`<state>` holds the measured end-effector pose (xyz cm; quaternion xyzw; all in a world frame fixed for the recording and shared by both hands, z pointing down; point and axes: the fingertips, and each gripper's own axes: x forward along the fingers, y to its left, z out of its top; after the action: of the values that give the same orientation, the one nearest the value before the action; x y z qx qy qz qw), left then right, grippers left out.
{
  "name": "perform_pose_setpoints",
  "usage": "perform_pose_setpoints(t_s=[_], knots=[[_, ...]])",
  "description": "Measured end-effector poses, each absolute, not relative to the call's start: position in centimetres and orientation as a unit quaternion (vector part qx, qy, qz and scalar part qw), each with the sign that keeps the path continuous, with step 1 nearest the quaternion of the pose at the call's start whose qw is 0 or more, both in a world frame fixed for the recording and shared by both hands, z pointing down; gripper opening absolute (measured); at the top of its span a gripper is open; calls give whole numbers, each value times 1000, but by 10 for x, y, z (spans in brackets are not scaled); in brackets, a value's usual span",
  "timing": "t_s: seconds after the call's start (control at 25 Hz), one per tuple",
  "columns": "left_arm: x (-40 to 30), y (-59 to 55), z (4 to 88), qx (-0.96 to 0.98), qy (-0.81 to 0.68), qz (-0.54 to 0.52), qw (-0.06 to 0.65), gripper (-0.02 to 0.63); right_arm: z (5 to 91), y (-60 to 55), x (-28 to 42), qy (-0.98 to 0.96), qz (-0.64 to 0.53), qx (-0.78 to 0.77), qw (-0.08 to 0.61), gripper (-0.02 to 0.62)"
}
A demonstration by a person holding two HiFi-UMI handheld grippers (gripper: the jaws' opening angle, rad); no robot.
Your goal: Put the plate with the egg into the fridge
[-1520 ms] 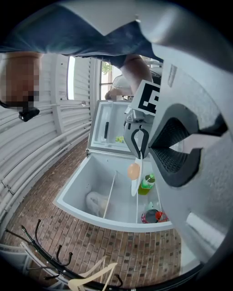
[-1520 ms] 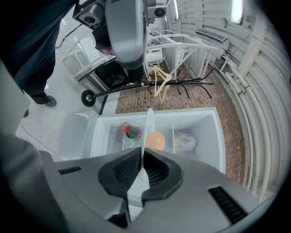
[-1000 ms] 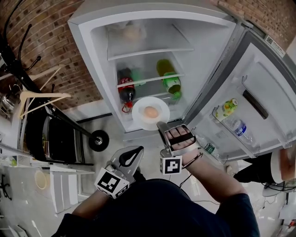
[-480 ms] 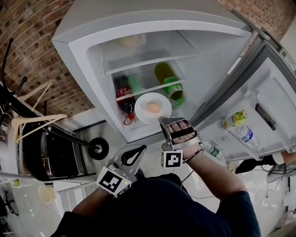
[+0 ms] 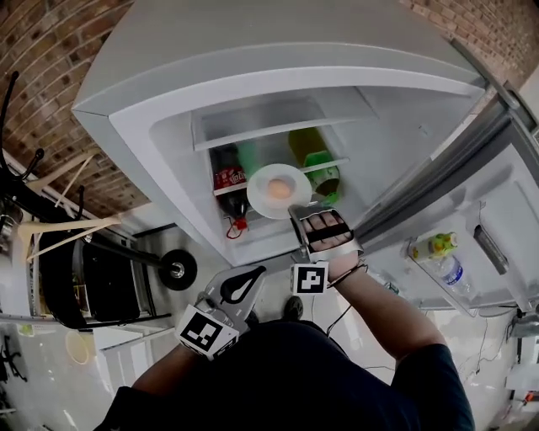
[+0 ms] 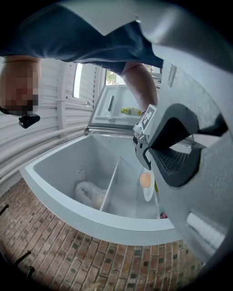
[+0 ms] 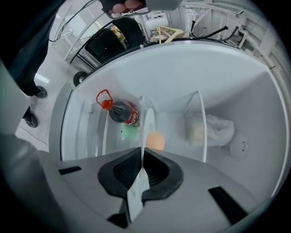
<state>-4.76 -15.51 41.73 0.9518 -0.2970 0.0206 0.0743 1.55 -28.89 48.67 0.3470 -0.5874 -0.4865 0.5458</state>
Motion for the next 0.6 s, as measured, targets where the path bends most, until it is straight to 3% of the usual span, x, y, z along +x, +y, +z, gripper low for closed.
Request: perform_pose_setpoints(t_s=[0.6], knots=[[-44,-172,413,943,-325,8,73,5,507,-359,20,-585,-471,341,565,20]])
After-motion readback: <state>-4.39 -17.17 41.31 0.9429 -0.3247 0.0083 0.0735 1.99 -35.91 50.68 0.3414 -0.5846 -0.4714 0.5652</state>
